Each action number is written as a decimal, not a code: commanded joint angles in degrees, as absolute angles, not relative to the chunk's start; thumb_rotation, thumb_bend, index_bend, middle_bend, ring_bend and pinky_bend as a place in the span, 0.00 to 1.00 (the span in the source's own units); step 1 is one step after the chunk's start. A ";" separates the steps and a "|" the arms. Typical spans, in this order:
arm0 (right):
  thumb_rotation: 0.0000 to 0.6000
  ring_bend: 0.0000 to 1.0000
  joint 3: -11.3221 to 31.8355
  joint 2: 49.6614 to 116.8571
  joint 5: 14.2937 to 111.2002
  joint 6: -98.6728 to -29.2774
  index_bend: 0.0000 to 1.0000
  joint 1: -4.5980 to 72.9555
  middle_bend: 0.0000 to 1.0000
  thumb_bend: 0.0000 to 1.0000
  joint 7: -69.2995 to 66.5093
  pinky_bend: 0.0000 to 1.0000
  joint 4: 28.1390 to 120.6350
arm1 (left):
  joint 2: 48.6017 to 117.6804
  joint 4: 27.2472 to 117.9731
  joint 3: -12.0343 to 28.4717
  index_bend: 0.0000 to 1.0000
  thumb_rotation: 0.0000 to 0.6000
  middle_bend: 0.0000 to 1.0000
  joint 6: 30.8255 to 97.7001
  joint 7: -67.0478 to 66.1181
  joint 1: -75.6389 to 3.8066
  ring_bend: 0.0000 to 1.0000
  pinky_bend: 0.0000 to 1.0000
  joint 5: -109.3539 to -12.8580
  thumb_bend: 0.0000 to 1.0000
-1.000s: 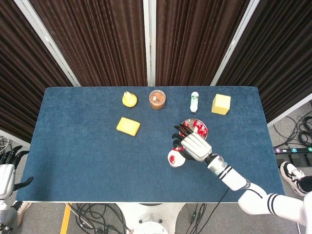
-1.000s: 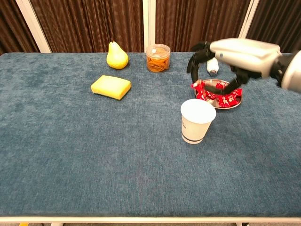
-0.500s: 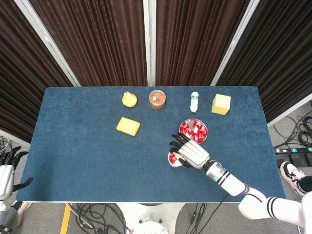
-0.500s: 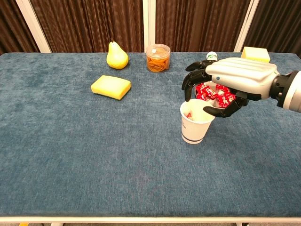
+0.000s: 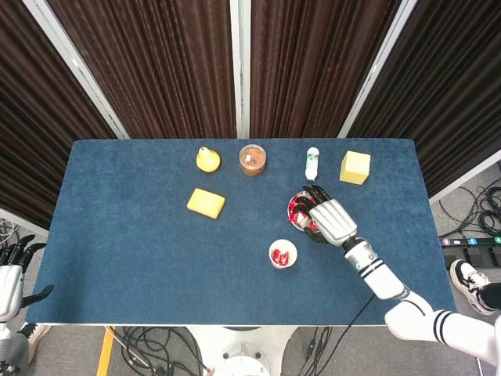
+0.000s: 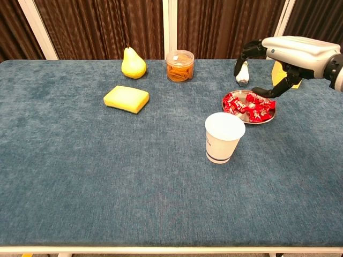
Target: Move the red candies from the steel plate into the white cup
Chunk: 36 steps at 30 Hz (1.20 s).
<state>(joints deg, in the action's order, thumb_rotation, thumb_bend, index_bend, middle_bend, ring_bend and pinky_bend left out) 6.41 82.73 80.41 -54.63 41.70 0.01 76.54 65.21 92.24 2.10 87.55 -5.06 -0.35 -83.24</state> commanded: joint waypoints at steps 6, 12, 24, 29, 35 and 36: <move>1.00 0.00 7.63 91.19 76.40 -44.33 0.34 47.44 0.21 0.33 4.16 0.01 61.38 | 64.89 92.74 1.96 0.31 1.00 0.24 87.92 -5.30 0.13 0.21 0.22 -82.90 0.09; 1.00 0.00 6.81 96.58 77.38 -41.86 0.34 49.56 0.20 0.32 4.16 0.01 54.02 | 64.75 92.89 1.86 0.31 1.00 0.24 87.85 -5.41 0.34 0.21 0.22 -82.62 0.09; 1.00 0.00 5.39 101.48 79.48 -42.80 0.37 49.40 0.21 0.29 1.52 0.01 46.71 | 64.81 92.43 1.86 0.31 1.00 0.24 87.72 -4.94 0.62 0.21 0.22 -82.15 0.09; 1.00 0.00 5.31 102.90 79.80 -43.37 0.37 49.16 0.21 0.25 0.98 0.01 44.47 | 64.84 92.31 1.89 0.31 1.00 0.24 87.72 -4.86 0.49 0.21 0.22 -82.51 0.09; 1.00 0.00 5.42 104.64 80.02 -43.32 0.40 49.25 0.22 0.23 0.00 0.01 41.65 | 64.85 92.16 1.82 0.31 1.00 0.24 87.82 -4.50 0.75 0.21 0.22 -82.32 0.09; 1.00 0.00 5.45 104.87 80.05 -43.22 0.41 49.30 0.22 0.23 -0.18 0.01 41.19 | 64.88 92.16 1.84 0.31 1.00 0.24 87.80 -4.49 0.76 0.21 0.22 -82.26 0.09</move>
<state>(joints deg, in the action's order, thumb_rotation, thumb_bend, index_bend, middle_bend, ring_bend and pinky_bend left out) 5.41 104.63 79.99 -43.30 49.25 0.02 41.48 64.87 92.16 1.84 87.80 -4.49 0.76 -82.25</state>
